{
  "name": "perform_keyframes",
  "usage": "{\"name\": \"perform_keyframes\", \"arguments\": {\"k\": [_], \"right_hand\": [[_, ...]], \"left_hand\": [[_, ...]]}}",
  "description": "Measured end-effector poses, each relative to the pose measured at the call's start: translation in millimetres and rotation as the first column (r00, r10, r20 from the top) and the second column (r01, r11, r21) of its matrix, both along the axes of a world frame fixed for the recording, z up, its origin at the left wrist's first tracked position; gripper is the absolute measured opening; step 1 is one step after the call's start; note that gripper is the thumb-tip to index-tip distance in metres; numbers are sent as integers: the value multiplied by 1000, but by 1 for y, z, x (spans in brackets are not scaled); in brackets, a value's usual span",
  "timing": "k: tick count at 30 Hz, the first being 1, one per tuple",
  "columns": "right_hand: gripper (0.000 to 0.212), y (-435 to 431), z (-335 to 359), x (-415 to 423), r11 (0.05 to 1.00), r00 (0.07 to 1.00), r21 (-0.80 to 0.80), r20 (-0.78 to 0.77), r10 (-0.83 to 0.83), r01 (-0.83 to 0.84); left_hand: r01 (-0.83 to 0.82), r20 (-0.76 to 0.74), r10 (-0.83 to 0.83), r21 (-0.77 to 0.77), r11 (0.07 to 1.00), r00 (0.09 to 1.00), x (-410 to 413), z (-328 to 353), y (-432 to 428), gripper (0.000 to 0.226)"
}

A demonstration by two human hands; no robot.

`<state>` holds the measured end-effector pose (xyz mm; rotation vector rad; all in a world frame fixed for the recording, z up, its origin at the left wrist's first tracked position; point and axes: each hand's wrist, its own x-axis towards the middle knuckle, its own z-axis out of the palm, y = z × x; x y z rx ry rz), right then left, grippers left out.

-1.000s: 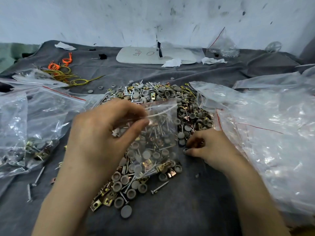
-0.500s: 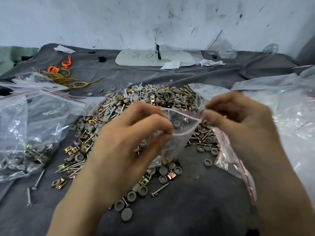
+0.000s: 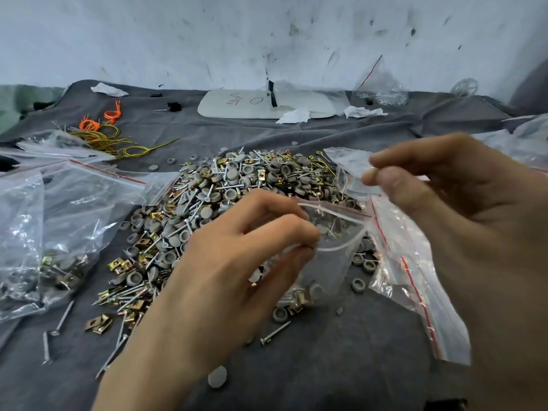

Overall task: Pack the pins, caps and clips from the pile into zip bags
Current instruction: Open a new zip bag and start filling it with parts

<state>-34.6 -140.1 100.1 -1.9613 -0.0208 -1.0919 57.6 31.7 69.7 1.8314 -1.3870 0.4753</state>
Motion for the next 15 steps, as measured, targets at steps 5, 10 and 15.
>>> {"name": "perform_keyframes", "arguments": {"k": [5,10,15], "right_hand": [[13,-32,-37,13,992,620,-13,-779,-89,127],[19,-34,-64,28,993,266,-115,-957,-117,23],[19,-31,-60,30,988,449,-153,-885,-120,-37]], "left_hand": [[13,-35,-14,-43,999,999,13,-3,5,7],[17,-129,-23,-48,999,991,20,-3,12,7],[-38,-112,34,-38,999,993,10,3,13,12]]}}
